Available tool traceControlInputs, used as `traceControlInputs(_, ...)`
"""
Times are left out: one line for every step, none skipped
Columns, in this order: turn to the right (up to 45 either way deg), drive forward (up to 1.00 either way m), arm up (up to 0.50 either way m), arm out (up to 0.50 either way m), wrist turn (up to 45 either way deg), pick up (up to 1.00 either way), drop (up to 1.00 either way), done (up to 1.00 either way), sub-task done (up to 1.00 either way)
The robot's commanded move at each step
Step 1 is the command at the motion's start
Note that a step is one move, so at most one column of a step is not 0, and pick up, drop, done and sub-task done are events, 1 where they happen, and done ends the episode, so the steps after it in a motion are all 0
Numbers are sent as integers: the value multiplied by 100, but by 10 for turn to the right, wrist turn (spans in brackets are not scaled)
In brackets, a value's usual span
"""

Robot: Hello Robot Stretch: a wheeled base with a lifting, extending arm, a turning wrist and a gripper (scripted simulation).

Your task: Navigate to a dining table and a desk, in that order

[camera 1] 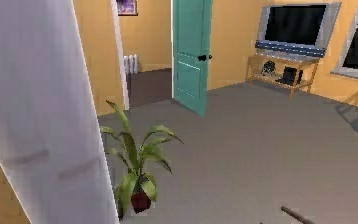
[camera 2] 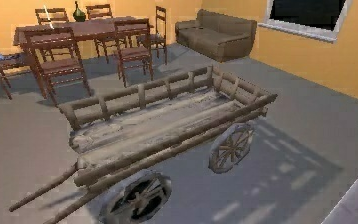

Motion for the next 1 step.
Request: traceControlInputs(390, 0, 0, 0, 0, 0, 0, 0, 0)
